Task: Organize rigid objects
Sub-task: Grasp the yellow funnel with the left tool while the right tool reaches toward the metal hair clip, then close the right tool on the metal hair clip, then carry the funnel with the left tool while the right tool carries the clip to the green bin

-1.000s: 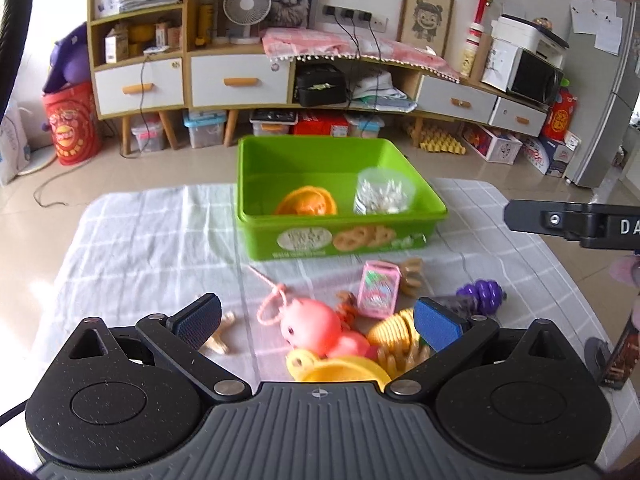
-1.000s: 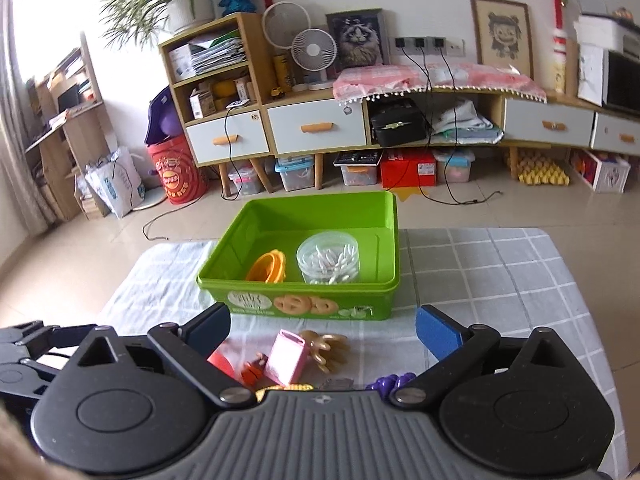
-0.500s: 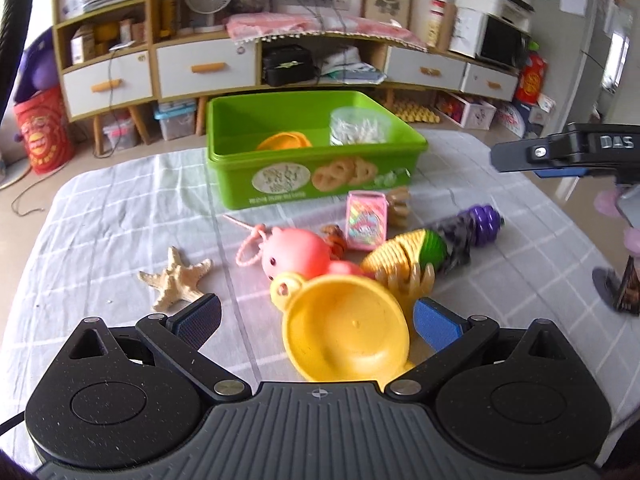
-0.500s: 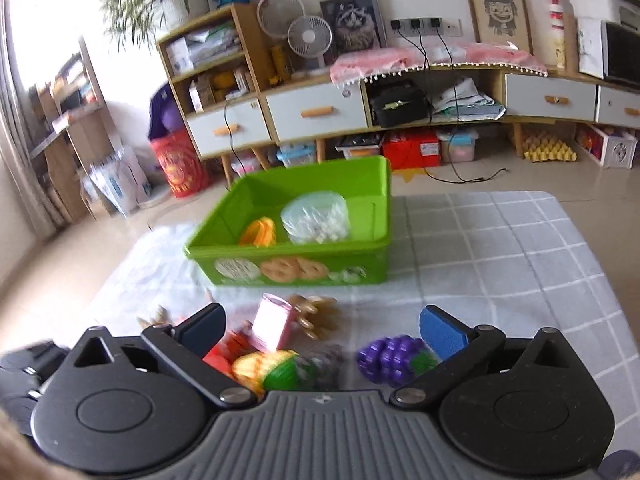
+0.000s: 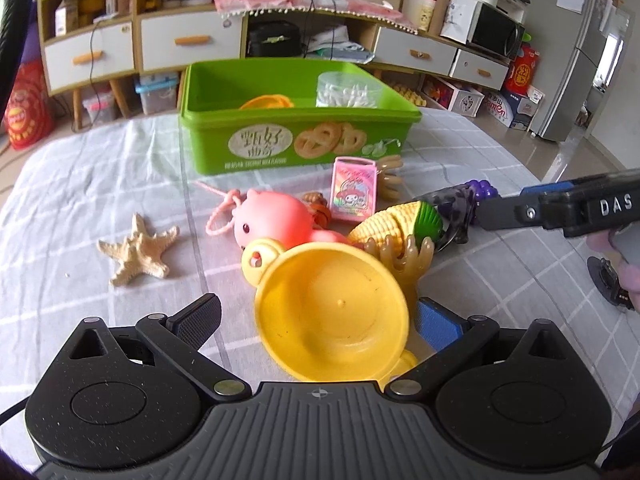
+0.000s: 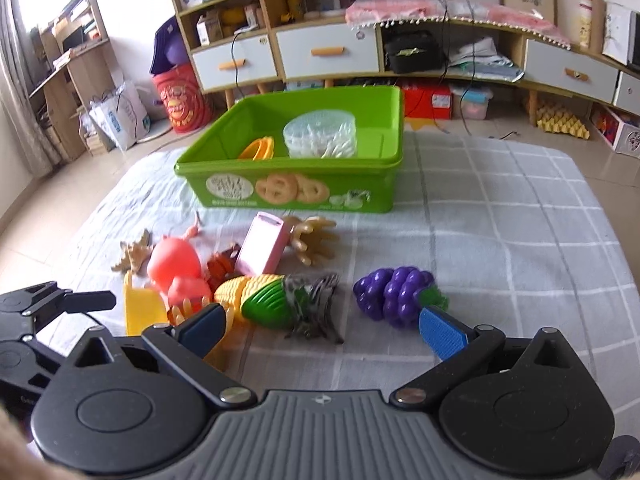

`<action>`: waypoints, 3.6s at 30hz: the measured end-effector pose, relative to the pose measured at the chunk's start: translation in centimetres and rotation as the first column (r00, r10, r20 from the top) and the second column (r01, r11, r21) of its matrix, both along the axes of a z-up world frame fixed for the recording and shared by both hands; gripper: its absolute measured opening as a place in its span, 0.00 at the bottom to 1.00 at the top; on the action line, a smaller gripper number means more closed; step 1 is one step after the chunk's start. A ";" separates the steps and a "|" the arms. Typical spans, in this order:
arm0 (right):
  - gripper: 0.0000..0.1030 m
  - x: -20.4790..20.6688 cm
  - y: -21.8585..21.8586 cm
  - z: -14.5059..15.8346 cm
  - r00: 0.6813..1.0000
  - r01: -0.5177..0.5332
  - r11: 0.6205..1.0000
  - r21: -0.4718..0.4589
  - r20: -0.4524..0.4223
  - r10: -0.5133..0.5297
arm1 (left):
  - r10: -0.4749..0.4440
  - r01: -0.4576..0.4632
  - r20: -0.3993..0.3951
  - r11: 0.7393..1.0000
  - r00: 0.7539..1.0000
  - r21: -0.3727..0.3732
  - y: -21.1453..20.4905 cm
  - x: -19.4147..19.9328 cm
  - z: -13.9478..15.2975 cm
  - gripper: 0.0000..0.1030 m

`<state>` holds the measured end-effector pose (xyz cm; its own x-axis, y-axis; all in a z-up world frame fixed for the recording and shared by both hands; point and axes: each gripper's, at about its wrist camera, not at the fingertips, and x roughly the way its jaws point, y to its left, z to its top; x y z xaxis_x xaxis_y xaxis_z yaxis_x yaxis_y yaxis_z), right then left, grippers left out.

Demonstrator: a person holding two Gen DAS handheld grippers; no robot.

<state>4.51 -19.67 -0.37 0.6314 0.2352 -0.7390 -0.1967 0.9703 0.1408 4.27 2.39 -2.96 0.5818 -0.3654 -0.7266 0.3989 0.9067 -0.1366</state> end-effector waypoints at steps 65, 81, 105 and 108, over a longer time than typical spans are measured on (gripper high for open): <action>0.00 2.5 -1.9 -0.1 0.977 0.191 0.964 0.183 -0.134 -0.168 | 0.129 -0.175 -0.227 0.964 0.965 -0.198 1.9 1.5 1.5 0.79; 0.00 2.3 -2.5 2.4 0.978 0.200 0.953 0.226 -0.109 -0.179 | 0.171 -0.224 -0.250 0.953 0.953 -0.205 2.6 1.7 3.4 0.79; 0.00 6.1 -1.6 6.8 0.943 0.321 0.855 0.408 -0.054 -0.329 | 0.311 -0.354 -0.176 0.865 0.934 -0.355 -0.5 6.6 8.7 0.79; 0.00 6.7 -1.1 7.0 0.934 0.342 0.838 0.425 -0.056 -0.352 | 0.357 -0.405 -0.192 0.835 0.914 -0.374 -0.2 8.1 8.7 0.79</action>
<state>11.21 -20.76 6.63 0.7462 0.2822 -0.6030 0.1332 0.8241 0.5506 12.33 2.24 5.78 0.6604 -0.4020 -0.6342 -0.0058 0.8419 -0.5397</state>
